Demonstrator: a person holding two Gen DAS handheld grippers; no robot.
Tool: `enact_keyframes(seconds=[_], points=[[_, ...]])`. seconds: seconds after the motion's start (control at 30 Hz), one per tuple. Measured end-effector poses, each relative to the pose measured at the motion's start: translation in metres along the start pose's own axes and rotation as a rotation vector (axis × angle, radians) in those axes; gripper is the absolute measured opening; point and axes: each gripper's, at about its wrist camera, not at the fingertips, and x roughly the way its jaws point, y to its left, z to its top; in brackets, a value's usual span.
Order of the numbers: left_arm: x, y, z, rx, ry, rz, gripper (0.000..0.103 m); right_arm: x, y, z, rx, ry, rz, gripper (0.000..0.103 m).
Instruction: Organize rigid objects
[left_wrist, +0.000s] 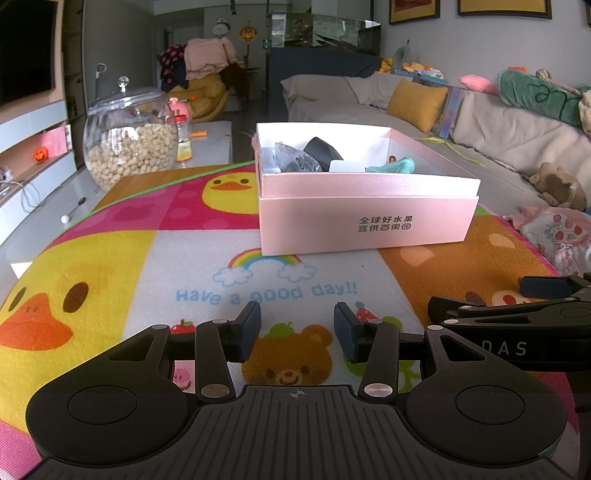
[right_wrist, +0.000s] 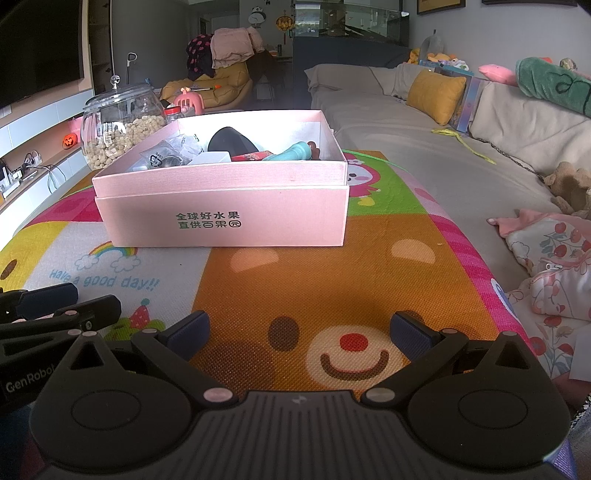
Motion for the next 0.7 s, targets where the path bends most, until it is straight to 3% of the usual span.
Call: enact_keyframes(seconds=[0.7], points=[[-0.0002,0.0013,0.0005,-0.008,0.004,0.012,0.045,0.0002,0.0010,-0.0002,-0.001,0.000,-0.001,0.103]])
